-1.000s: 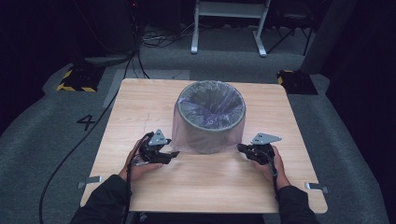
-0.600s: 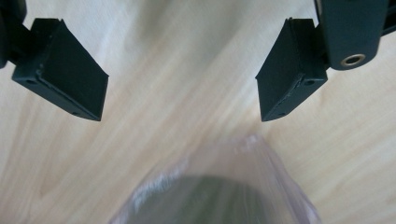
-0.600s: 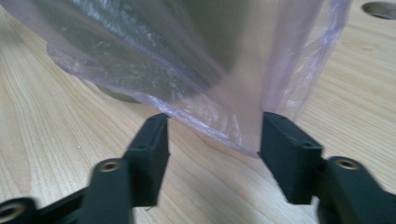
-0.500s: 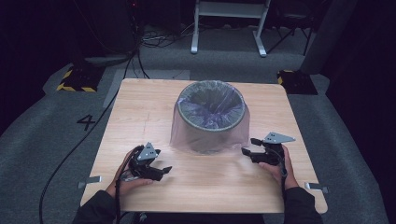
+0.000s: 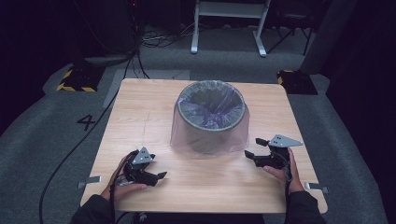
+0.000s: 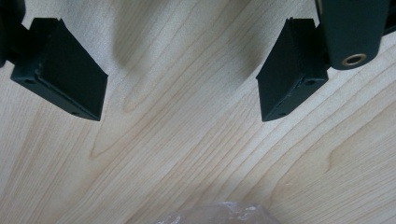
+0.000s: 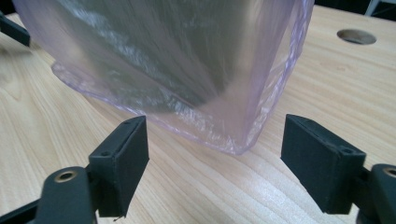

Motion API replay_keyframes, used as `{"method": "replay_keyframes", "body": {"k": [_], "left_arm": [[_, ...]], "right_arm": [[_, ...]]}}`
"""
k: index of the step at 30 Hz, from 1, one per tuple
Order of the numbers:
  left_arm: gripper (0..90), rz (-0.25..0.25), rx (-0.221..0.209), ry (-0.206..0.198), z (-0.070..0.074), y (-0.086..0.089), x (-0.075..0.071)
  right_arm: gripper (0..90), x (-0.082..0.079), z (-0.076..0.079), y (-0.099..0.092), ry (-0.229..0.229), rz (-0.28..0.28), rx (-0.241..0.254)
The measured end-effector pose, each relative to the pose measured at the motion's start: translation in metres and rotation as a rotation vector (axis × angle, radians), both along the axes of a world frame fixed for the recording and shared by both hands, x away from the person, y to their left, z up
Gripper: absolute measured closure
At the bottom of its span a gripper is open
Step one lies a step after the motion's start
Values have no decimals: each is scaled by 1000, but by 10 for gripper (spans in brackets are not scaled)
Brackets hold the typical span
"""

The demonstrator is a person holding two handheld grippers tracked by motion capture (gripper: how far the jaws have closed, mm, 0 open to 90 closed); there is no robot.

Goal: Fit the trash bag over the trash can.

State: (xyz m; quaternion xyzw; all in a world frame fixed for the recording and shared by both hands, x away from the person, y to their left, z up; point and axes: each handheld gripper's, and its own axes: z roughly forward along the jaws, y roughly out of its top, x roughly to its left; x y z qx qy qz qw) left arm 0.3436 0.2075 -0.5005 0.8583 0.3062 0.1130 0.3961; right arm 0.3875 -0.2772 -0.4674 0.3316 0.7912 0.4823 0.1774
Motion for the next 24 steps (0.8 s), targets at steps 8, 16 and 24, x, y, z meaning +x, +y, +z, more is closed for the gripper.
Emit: {"method": "replay_keyframes", "body": {"k": [8, 16, 24], "left_arm": [[157, -6, 34, 6, -3, 2, 0], [147, -7, 68, 3, -4, -1, -1], [145, -7, 66, 5, -4, -1, -1]], "right_arm": [[218, -4, 9, -1, -38, -5, 4], [208, -10, 20, 0, -84, -24, -9], [203, -13, 30, 1, -121, -57, -22]]}}
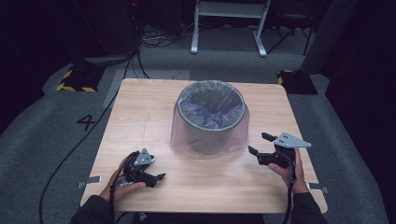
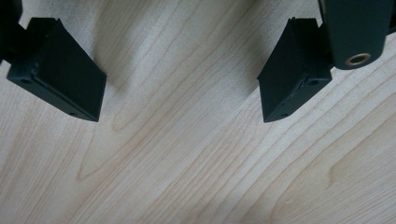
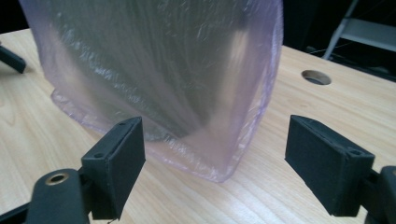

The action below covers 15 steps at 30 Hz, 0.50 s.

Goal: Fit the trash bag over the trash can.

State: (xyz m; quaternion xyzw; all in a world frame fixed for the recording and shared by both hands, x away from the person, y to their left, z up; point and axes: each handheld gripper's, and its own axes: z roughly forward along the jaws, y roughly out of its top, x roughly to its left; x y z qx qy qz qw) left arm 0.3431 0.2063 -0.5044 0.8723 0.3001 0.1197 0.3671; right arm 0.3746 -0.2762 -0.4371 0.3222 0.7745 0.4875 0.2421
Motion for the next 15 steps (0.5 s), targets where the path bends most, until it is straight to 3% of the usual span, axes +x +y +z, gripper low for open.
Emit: {"method": "replay_keyframes", "body": {"k": [7, 15], "left_arm": [[144, 4, 0, 1, 0, -1, 0], [144, 7, 2, 0, 0, -1, 0]], "right_arm": [[207, 0, 10, 0, -27, -34, -14], [208, 0, 30, -1, -66, -36, -10]]}}
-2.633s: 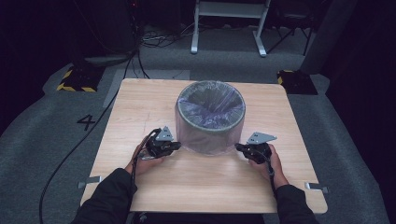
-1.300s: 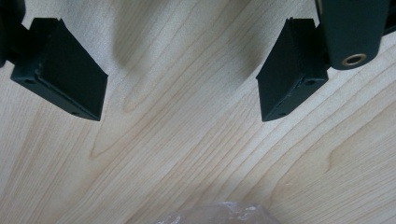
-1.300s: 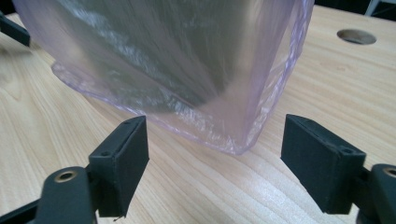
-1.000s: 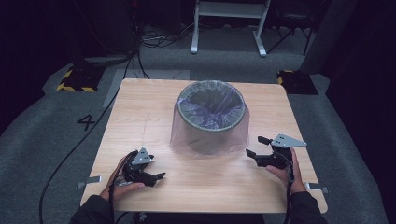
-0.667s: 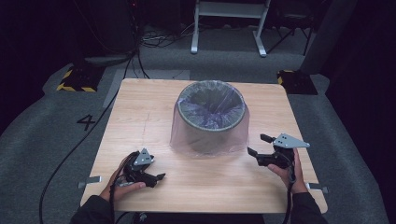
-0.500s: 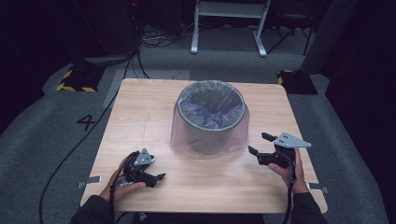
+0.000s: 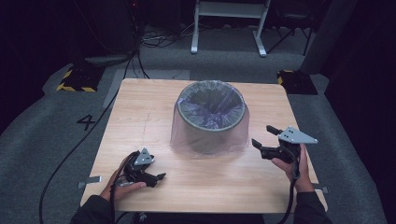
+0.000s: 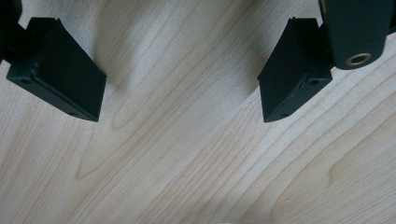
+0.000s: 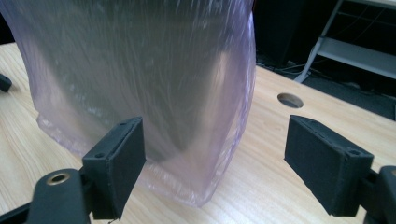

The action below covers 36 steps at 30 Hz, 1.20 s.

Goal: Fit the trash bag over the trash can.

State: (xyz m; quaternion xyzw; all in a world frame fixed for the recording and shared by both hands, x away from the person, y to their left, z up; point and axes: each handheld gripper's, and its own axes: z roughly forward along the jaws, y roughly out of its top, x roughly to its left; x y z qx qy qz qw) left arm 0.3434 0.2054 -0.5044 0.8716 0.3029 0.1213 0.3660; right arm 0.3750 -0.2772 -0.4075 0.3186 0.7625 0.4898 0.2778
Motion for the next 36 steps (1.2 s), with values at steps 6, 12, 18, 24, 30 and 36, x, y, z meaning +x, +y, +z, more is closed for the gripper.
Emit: {"method": "replay_keyframes", "body": {"k": [6, 12, 18, 24, 30, 36], "left_arm": [[144, -4, -1, -1, 0, 0, 1], [145, -3, -1, -1, 0, -1, 0], [145, -2, -1, -1, 0, -1, 0], [145, -2, -1, -1, 0, -1, 1], [145, -3, -1, -1, 0, -1, 1], [145, -4, 0, -2, 0, -1, 1]], "right_arm": [[210, 1, 20, 3, -31, 27, 3], [210, 11, 42, 8, -44, 50, -6], [209, 24, 55, 17, -41, 58, -18], [209, 33, 68, 28, -40, 80, -27], [209, 43, 78, 39, -30, 97, -37], [209, 56, 89, 52, -15, 106, -42]]}}
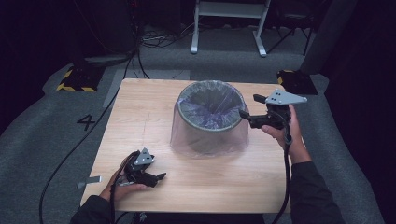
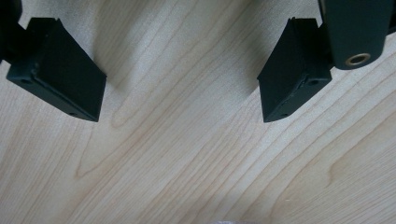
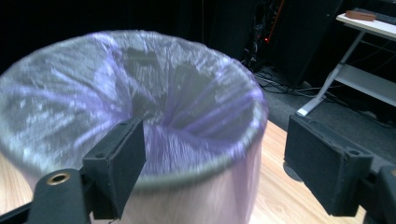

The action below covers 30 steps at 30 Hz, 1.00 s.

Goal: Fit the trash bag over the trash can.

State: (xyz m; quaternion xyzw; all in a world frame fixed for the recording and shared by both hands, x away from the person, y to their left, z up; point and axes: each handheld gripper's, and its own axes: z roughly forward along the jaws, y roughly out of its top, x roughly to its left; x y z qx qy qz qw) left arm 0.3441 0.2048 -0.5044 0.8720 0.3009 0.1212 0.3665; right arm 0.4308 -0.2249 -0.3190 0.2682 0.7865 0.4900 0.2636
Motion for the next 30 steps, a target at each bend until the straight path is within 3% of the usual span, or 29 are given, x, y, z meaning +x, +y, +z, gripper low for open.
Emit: {"method": "replay_keyframes", "body": {"k": [9, 17, 20, 30], "left_arm": [[145, 0, 0, 1, 0, 0, 0], [145, 0, -1, 1, 0, -1, 0], [145, 0, 0, 1, 0, -1, 0], [145, -2, 0, 1, 0, -1, 1]], "right_arm": [[204, 19, 7, 24, 27, 17, -34], [201, 36, 5, 40, 61, 15, -46], [201, 42, 4, 48, 70, 15, -77], [198, 55, -4, 65, 120, 44, -106]]}}
